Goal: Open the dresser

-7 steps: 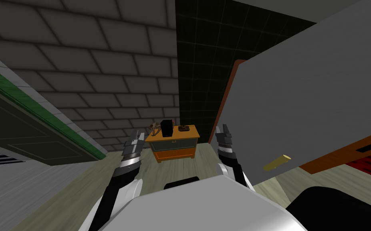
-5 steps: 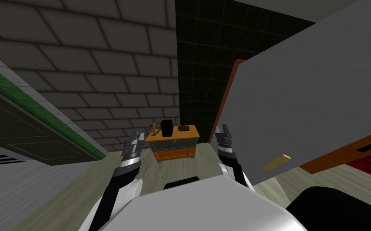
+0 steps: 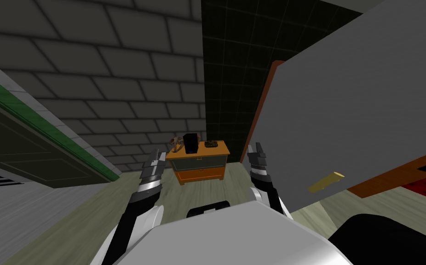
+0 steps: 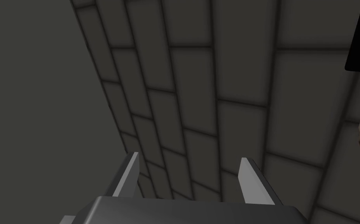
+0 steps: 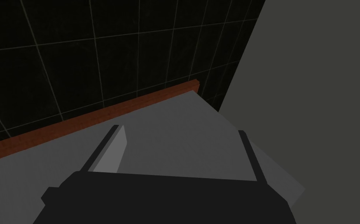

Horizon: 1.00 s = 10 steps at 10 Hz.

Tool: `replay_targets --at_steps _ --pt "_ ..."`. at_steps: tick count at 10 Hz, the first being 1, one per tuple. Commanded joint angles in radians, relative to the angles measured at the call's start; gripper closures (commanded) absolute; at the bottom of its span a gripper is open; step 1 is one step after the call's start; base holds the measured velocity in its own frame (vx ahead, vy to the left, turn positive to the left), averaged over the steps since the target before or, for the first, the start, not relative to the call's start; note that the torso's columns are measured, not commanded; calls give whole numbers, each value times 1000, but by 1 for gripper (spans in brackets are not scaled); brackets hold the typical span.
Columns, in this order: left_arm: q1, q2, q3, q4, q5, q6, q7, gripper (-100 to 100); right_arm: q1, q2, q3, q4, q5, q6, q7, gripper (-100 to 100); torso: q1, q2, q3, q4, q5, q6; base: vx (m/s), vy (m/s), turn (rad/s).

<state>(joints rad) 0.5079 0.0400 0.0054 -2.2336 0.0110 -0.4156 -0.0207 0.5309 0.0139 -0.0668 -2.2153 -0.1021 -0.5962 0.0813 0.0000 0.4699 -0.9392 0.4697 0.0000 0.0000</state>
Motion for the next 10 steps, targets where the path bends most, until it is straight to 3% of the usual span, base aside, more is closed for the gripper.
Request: replay_targets --at_steps 1,2,3,5,10 --pt "0 0 0 0 0 0 0 0 0 0 0 0 0 0 0 0 0 74 -148 74 0 0 0 0 0" --pt "0 0 0 0 0 0 0 0 0 0 0 0 0 0 0 0 0 148 -295 148 0 0 0 0 0" --pt "-3 31 0 27 -2 -17 0 -100 0 0 0 0 0 0 0 0 0 221 -443 221 0 0 26 -10 -8" --pt "-7 53 -1 65 -4 -42 0 -100 0 0 0 0 0 0 0 0 0 263 -533 264 0 0 50 -16 -12" --pt "-23 86 -2 202 -14 -134 1 -100 0 0 0 0 0 0 0 0 0 268 -537 268 0 0 66 -18 -14"
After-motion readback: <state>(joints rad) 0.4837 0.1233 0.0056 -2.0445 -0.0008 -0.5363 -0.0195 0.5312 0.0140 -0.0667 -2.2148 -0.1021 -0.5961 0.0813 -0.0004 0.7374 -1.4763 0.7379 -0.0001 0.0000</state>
